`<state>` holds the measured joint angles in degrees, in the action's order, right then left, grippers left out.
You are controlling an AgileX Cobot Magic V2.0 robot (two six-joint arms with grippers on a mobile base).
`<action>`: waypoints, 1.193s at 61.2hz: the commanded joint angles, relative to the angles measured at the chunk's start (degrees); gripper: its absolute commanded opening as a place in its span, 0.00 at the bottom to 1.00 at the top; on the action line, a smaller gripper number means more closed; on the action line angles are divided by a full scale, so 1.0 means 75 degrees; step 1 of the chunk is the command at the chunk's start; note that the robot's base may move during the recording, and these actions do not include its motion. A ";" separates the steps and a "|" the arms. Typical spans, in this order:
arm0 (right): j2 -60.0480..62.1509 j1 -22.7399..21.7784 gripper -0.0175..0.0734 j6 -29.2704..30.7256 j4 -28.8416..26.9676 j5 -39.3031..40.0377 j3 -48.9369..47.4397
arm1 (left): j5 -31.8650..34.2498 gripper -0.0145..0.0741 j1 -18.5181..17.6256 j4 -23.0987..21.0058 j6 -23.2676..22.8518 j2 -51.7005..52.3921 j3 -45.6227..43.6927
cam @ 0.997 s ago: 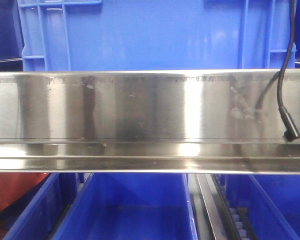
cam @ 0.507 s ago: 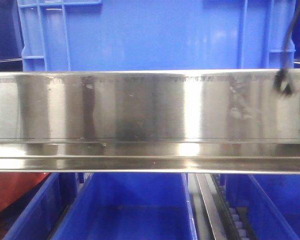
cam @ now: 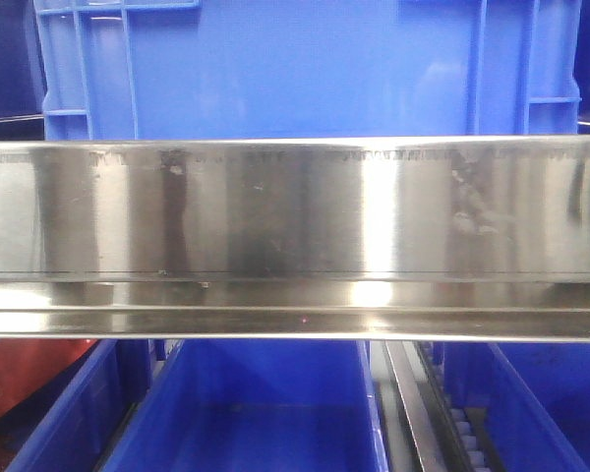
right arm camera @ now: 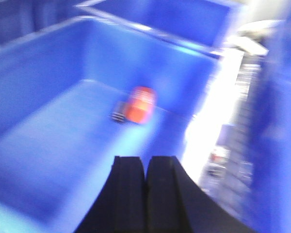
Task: Place cylindrical capacitor in blue bin on shelf
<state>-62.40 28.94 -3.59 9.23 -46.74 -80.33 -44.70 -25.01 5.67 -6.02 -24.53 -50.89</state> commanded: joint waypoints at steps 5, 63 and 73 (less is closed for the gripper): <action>0.1513 -0.0480 0.01 -0.0262 0.0370 0.0784 0.1485 | 0.0418 0.04 0.0034 0.0071 -0.0028 -0.0042 0.0011; 0.7678 -0.0902 0.01 -0.0262 0.0412 0.1834 0.6545 | 0.0682 0.04 0.0034 0.0154 -0.0028 -0.0049 0.0011; 0.7678 -0.0902 0.01 -0.0262 0.0412 0.1834 0.6545 | 0.0695 0.04 0.0034 0.0152 -0.0028 -0.0049 0.0011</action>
<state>-5.04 22.42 -5.45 11.64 -34.37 -31.43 -40.41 -25.01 6.71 -6.02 -24.73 -50.76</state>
